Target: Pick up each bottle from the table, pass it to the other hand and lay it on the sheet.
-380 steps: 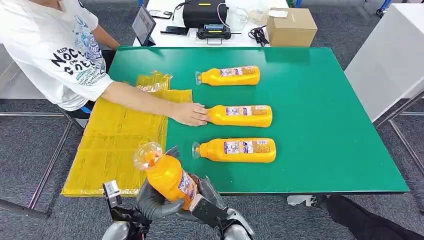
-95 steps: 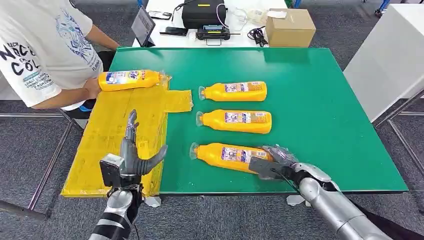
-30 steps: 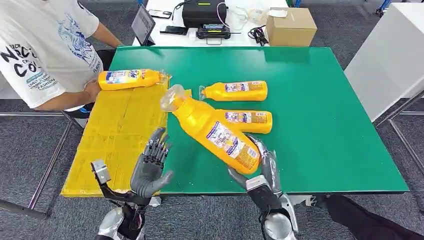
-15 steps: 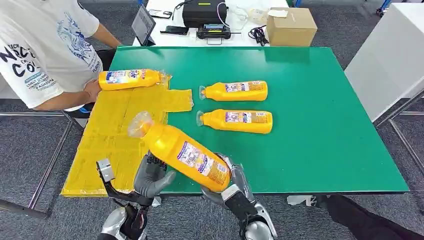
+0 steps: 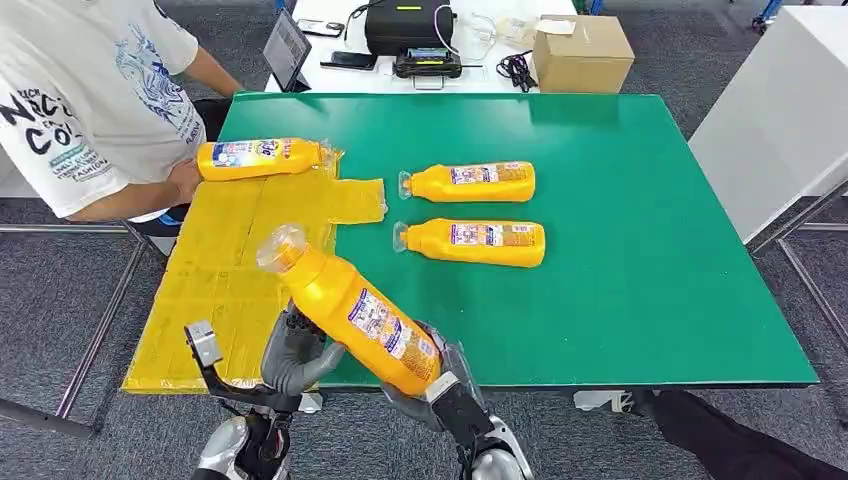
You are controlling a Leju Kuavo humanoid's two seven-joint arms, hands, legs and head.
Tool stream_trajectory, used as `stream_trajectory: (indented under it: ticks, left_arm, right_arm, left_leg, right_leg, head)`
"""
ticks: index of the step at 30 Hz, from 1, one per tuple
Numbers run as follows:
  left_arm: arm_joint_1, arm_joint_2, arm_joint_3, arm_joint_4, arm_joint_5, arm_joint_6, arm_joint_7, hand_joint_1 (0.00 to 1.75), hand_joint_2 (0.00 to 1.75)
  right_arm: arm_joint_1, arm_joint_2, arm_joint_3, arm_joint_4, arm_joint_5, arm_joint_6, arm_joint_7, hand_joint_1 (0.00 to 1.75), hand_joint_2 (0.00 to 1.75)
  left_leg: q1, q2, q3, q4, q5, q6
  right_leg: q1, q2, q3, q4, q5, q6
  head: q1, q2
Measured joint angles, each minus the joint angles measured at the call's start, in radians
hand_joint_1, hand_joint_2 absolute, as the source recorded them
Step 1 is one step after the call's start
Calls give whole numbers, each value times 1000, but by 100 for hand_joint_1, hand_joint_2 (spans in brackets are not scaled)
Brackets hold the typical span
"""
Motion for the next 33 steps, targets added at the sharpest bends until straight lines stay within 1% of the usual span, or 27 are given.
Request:
stream_trajectory:
  ticks: [3, 7, 13, 19, 29, 30, 31, 32, 33]
  left_arm:
    - [2, 0, 2, -3, 22, -43, 3, 0, 175]
    - [6, 2, 0, -4, 76, -125, 46, 0, 175]
    - [12, 7, -24, 9, 82, -188, 48, 0, 175]
    - [22, 16, -44, 10, 68, -224, 40, 0, 175]
    - [25, 24, -53, 23, 18, -224, 15, 0, 175]
    - [25, 25, -52, 24, 17, -224, 15, 2, 175]
    - [25, 25, -52, 26, 17, -224, 15, 42, 175]
    - [25, 26, -52, 28, 15, -224, 14, 52, 175]
    - [25, 28, -52, 30, 13, -224, 15, 52, 175]
  right_arm:
    - [-5, 4, 6, 17, -23, 17, -10, 175, 175]
    - [-12, 11, 6, 44, -75, 63, -22, 175, 175]
    - [-23, 29, 6, 71, -83, 83, -28, 175, 175]
    - [-31, 31, 6, 81, -88, 100, -27, 175, 175]
    - [-48, 31, 29, 116, -39, 122, -10, 175, 175]
    - [-51, 31, 32, 121, -36, 123, -10, 175, 175]
    - [-54, 31, 34, 128, -34, 123, -10, 175, 175]
    - [-56, 31, 36, 134, -31, 123, -10, 175, 175]
    - [-59, 31, 39, 140, -27, 123, -10, 175, 175]
  left_leg:
    - [0, 0, 0, 0, 0, 0]
    - [0, 0, 0, 0, 0, 0]
    - [0, 0, 0, 0, 0, 0]
    - [0, 0, 0, 0, 0, 0]
    - [0, 0, 0, 0, 0, 0]
    - [0, 0, 0, 0, 0, 0]
    - [0, 0, 0, 0, 0, 0]
    - [0, 0, 0, 0, 0, 0]
    - [0, 0, 0, 0, 0, 0]
  right_leg:
    - [0, 0, 0, 0, 0, 0]
    - [0, 0, 0, 0, 0, 0]
    - [0, 0, 0, 0, 0, 0]
    - [0, 0, 0, 0, 0, 0]
    - [0, 0, 0, 0, 0, 0]
    - [0, 0, 0, 0, 0, 0]
    - [0, 0, 0, 0, 0, 0]
    - [0, 0, 0, 0, 0, 0]
    - [0, 0, 0, 0, 0, 0]
  head:
    - [0, 0]
    - [0, 0]
    - [0, 0]
    - [0, 0]
    - [0, 0]
    - [0, 0]
    - [0, 0]
    - [0, 0]
    - [0, 0]
